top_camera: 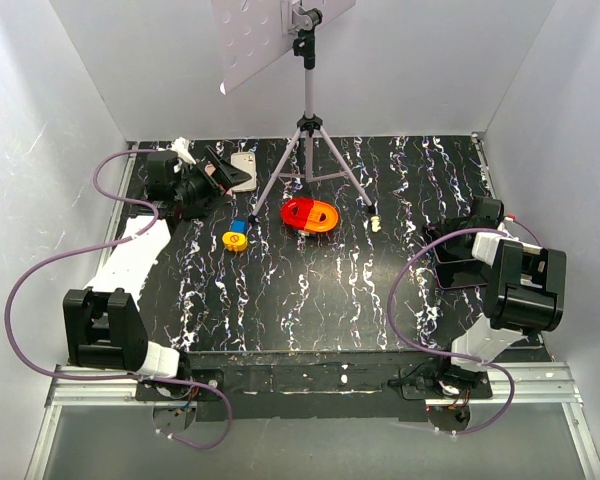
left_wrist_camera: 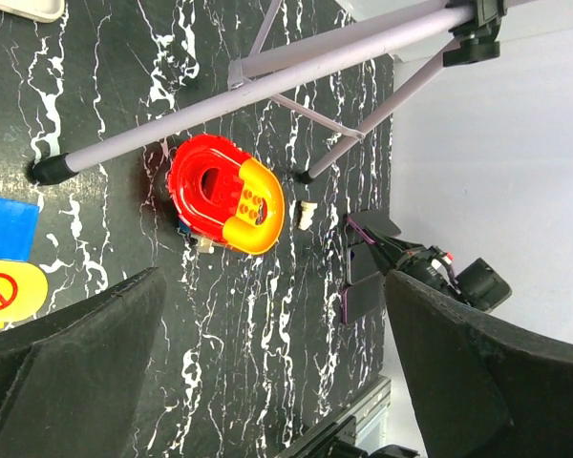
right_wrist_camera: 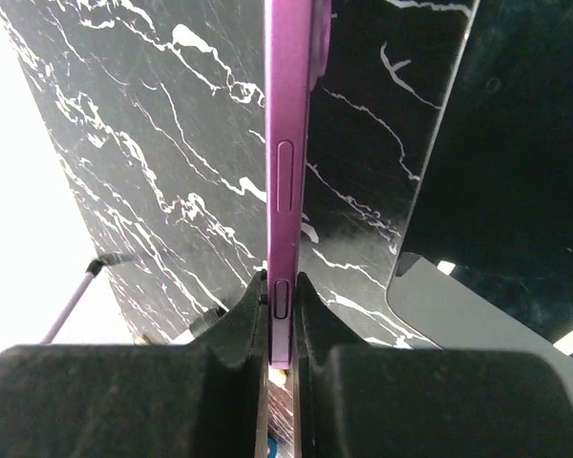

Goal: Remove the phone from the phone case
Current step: Place the phone at the center of the board.

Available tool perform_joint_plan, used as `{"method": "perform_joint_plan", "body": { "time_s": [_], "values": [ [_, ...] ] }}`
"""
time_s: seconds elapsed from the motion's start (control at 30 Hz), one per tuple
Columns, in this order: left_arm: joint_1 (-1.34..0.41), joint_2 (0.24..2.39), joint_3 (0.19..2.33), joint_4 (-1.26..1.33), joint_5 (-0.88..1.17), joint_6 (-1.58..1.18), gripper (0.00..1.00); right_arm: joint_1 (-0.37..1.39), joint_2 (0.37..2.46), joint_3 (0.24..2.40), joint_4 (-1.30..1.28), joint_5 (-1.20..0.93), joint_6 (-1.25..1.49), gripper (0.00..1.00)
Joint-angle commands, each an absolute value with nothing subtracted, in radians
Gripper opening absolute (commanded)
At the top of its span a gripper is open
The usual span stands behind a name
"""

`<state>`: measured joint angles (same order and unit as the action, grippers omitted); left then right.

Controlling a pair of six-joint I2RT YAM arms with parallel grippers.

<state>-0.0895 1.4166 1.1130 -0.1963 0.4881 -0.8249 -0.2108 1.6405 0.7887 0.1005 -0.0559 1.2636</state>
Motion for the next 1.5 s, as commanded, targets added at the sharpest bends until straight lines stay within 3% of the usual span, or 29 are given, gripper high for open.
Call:
{"method": "perform_joint_plan", "body": {
  "time_s": [0.0,0.47,0.93,1.47],
  "values": [
    [-0.069,1.394,1.118,-0.175,0.528,-0.844,0.98,-0.221,1.655,0.79,0.235,-0.066,1.304,0.06],
    [-0.057,1.396,1.108,-0.169,0.525,-0.85,0.98,-0.227,1.692,0.735,0.256,-0.101,1.279,0.27],
    [-0.055,1.391,1.104,-0.164,0.528,-0.853,0.98,-0.236,1.671,0.724,0.224,-0.126,1.279,0.38],
    [-0.051,1.391,1.097,-0.15,0.525,-0.853,0.98,-0.236,1.496,0.811,-0.061,-0.158,1.175,0.61]
  ]
}}
